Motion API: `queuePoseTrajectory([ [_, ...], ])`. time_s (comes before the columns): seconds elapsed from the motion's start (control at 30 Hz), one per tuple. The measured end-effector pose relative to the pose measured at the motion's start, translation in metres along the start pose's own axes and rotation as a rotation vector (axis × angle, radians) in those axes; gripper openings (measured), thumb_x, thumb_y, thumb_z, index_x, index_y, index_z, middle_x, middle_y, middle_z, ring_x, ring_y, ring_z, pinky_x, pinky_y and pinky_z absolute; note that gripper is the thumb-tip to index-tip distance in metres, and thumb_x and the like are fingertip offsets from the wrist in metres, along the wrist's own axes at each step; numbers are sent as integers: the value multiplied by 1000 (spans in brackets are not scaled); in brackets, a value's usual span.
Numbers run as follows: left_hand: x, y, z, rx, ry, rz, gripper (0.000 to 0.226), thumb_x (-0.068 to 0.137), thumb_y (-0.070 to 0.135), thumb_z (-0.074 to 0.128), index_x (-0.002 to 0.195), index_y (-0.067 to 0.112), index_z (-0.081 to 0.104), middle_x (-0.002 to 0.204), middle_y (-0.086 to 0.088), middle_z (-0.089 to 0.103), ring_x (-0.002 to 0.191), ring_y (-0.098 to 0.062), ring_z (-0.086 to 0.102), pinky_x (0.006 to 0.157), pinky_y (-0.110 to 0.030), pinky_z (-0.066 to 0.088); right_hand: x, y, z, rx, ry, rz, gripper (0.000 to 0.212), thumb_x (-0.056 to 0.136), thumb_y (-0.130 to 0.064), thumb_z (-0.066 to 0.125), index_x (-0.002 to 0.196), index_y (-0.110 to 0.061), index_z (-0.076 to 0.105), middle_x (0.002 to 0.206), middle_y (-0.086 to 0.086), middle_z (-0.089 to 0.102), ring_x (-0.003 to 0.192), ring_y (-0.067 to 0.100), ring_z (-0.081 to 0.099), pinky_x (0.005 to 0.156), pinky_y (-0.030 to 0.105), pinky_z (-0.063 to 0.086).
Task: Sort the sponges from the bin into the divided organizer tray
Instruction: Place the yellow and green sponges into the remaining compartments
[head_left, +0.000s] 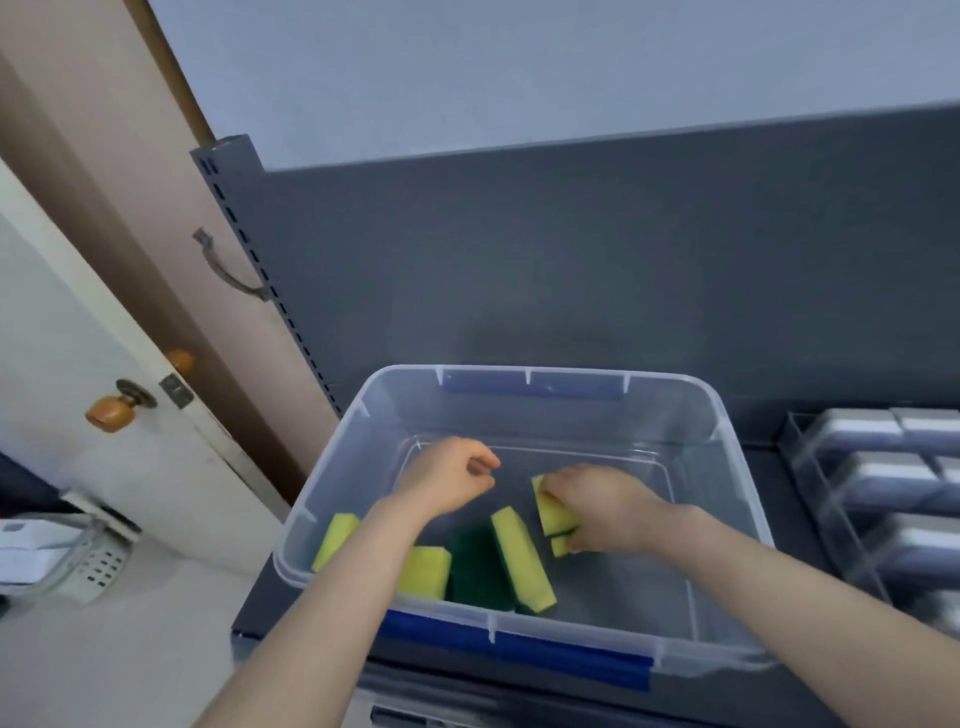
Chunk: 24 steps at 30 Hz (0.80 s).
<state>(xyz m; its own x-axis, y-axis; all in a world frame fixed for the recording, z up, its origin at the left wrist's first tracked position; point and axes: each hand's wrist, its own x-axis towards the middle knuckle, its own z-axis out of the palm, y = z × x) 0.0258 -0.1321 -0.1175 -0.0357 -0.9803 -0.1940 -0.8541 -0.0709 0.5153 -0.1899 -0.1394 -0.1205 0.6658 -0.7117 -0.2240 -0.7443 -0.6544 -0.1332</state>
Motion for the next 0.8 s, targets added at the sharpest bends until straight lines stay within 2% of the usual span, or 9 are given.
queuePoseTrajectory([
  [0.1,-2,4,4,-37,-33,62,25,86,20,64,109,29,68,103,13,69,88,0,60,87,-21,48,0,10,-10,158,76,129,38,75,-28,66,110,-21,53,111,1,62,104,25,57,75,29,41],
  [0.2,-4,7,3,-42,-38,98,31,86,13,60,110,31,67,102,15,67,92,0,61,88,-22,48,-2,19,-18,264,195,248,35,82,-22,56,116,-25,56,111,4,65,104,29,58,79,31,46],
  [0.3,-8,11,-1,-118,-94,156,49,76,-4,50,102,35,67,98,19,66,93,1,62,83,-20,51,-3,24,-22,271,301,323,33,86,-12,45,112,-25,60,109,5,67,99,30,59,79,35,49],
  [0.4,-11,13,0,-137,-216,233,60,68,-10,46,93,40,67,103,22,66,101,7,58,85,-20,51,0,29,-23,243,317,369,38,84,-5,39,104,-25,64,106,4,68,95,29,59,75,33,48],
  [0.47,-11,12,1,-57,-314,243,62,67,-10,48,94,42,67,108,21,64,105,6,55,87,-23,51,2,30,-21,236,292,375,38,85,-6,37,105,-25,63,107,5,67,96,29,59,75,33,48],
  [0.57,-13,8,4,102,-420,245,60,66,-5,57,92,49,63,97,19,57,82,5,56,64,-18,48,4,32,-20,240,282,393,39,86,-6,36,108,-25,62,109,5,67,97,30,59,77,34,49],
  [0.6,-13,7,5,140,-425,255,57,67,-1,64,94,49,63,95,19,56,78,2,54,62,-19,46,5,33,-20,236,277,400,39,87,-7,35,109,-25,62,109,5,66,97,30,59,77,34,50],
  [0.7,-12,7,7,142,-355,265,43,68,14,77,97,43,64,101,17,58,89,-5,54,76,-28,48,6,32,-21,238,283,419,36,91,-10,35,112,-25,60,110,6,66,98,31,59,79,35,50],
  [0.8,-7,7,1,-34,-243,238,36,68,19,78,89,43,62,95,19,62,87,-3,57,79,-30,50,4,31,-25,317,380,410,26,96,-33,39,111,-25,58,104,1,68,97,28,60,77,35,49],
])
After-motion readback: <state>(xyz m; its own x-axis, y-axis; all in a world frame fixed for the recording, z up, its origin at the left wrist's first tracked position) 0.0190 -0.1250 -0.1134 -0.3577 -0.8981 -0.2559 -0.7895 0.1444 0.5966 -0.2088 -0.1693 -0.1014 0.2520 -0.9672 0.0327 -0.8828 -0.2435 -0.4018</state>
